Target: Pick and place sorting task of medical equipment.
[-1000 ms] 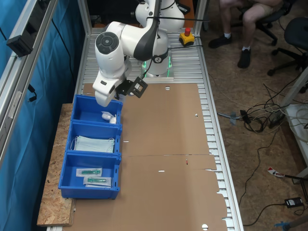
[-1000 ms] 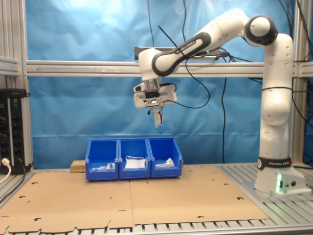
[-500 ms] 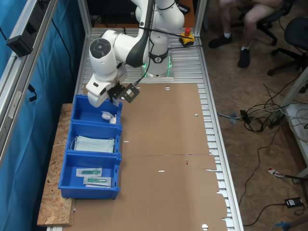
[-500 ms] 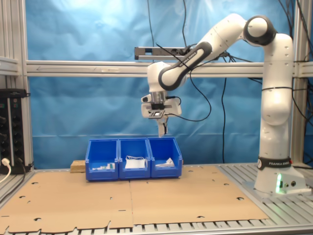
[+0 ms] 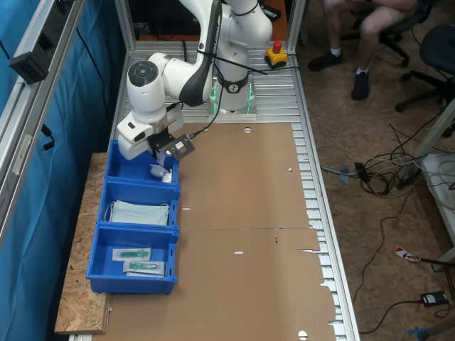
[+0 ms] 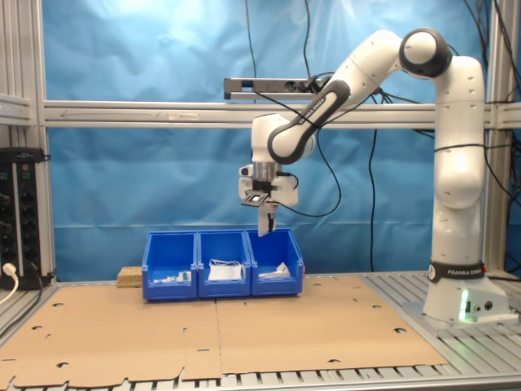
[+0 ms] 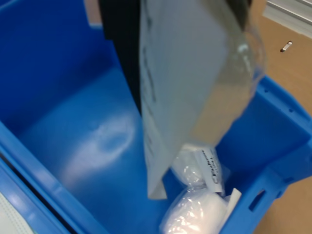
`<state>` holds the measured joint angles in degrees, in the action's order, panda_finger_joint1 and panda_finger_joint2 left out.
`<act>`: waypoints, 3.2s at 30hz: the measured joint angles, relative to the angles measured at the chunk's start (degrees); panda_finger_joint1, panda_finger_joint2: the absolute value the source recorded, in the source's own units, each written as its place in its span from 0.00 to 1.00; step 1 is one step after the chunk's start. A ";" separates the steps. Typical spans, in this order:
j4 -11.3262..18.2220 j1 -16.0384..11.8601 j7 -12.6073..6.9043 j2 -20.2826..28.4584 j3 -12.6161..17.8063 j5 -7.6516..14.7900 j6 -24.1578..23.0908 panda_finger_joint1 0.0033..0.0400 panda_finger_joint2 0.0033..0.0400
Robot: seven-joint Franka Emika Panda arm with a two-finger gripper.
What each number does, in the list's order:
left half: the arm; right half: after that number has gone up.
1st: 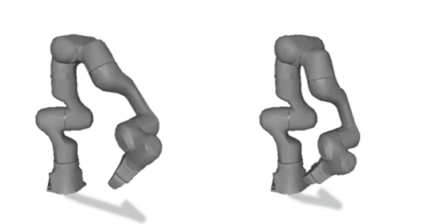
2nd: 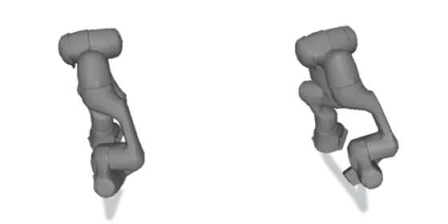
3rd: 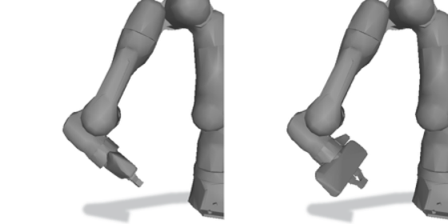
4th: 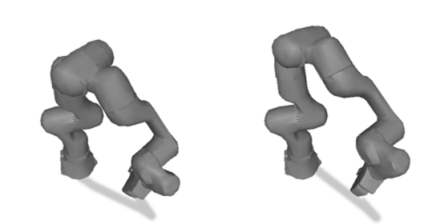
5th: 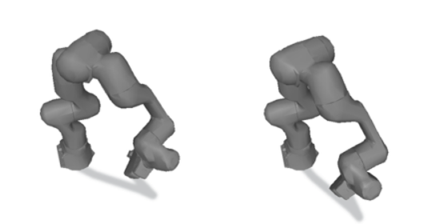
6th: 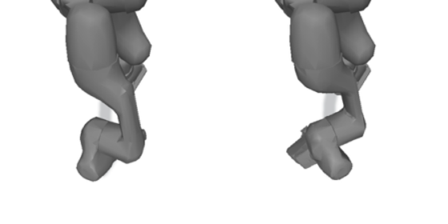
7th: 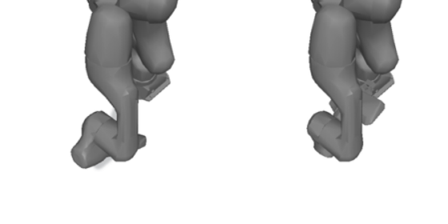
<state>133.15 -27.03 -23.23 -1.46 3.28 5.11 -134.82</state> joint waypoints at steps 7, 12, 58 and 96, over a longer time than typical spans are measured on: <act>0.02 -0.02 3.40 -1.71 1.89 0.00 -4.17 0.07 0.07; 0.02 -0.04 4.99 -2.22 2.77 0.00 -5.80 0.07 0.07; 0.70 -0.05 11.45 -2.34 3.95 0.00 -9.42 0.31 0.31; -0.75 10.95 6.56 15.55 -6.96 0.00 1.96 1.00 1.00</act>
<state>132.39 -16.08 -16.68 14.09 -3.68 5.11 -132.86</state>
